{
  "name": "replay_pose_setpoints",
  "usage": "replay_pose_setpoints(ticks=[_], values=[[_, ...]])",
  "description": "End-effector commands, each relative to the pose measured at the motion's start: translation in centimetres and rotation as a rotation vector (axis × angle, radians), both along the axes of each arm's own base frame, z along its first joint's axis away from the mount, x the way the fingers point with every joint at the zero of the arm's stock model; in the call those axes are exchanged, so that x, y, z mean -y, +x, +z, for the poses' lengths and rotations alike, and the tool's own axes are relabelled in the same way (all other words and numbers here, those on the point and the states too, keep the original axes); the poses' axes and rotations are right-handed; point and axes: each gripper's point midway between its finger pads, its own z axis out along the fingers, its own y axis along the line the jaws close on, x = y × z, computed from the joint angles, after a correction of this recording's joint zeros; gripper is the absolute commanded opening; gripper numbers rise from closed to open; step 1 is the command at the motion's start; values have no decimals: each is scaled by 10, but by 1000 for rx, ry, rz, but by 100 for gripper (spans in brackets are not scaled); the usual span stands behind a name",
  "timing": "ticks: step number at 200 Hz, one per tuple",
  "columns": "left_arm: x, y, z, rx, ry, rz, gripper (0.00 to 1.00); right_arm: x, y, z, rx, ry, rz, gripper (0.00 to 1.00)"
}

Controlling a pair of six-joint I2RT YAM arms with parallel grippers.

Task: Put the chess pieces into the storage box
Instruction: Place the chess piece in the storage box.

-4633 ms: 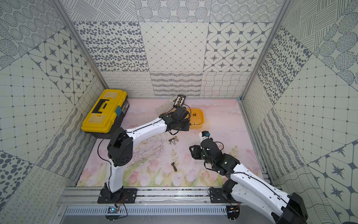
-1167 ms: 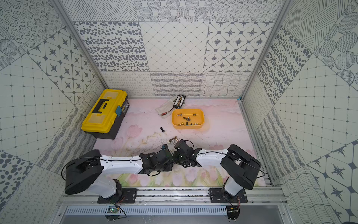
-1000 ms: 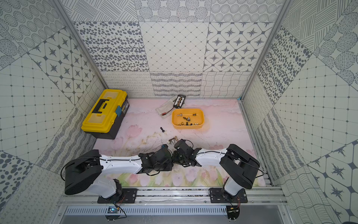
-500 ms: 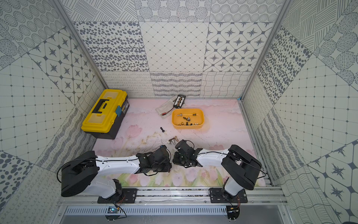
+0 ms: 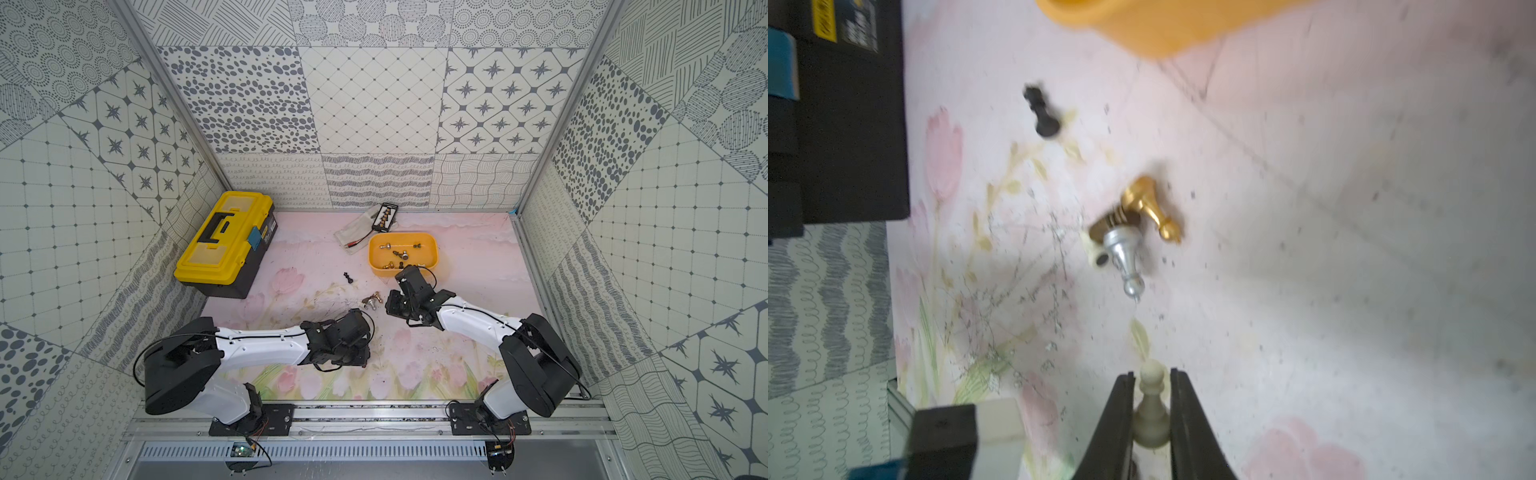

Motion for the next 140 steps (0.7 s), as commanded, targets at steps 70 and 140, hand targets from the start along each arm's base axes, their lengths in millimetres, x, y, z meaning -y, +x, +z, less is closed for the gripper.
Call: replay_pose_setpoints(ticks=[70,140], values=[[-38,-6,-3,-63,276,-50,1,24,146,16,280,-271,30,13],[-35,-2,11,-54,265,-28,1,14,168,24,290,-238,39,44]])
